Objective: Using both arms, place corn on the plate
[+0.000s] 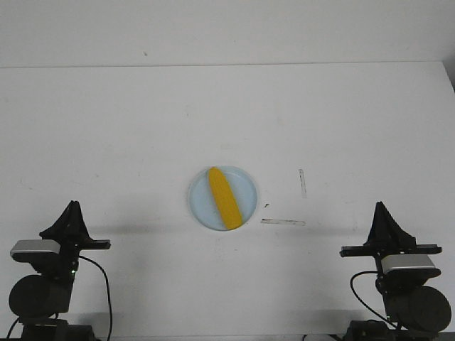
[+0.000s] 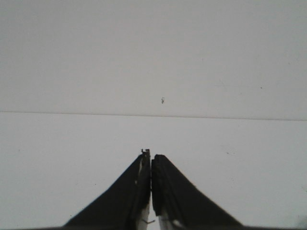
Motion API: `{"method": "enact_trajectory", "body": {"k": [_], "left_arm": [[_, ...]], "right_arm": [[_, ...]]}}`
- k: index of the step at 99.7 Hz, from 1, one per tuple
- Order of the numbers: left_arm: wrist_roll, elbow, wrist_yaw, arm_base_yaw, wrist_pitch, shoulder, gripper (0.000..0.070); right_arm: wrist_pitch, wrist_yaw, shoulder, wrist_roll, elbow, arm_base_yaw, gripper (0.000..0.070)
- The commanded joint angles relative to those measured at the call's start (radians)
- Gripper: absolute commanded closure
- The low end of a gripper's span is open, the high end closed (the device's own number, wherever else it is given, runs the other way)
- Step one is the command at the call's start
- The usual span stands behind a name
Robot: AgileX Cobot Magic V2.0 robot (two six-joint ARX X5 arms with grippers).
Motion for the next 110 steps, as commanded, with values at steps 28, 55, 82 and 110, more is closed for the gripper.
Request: {"method": "enact_trajectory", "body": {"k": [28,55,82,110], "left_arm": [[0.001,0.002,0.002,0.002,-0.004,-0.008,0.0699],[0.001,-0.024,0.021,0.003,-0.065,-0.068,0.0699],[-0.003,-0.134,0.021,0.003,-0.009,-0.135,0.0699],[-0.002,-0.259,0.021,0.002,-0.003,-0.268,0.0699]], "right_arm": [[0.015,-0.002,-0.002,-0.005,-0.001,0.001,0.0694],[0.016,-0.002,-0.002,-0.005,-0.001,0.001,0.0694],[0.016,-0.002,-0.002,-0.005,-0.001,0.001,0.0694],[0.016,-0.002,-0.002,-0.005,-0.001,0.001,0.0694]]}}
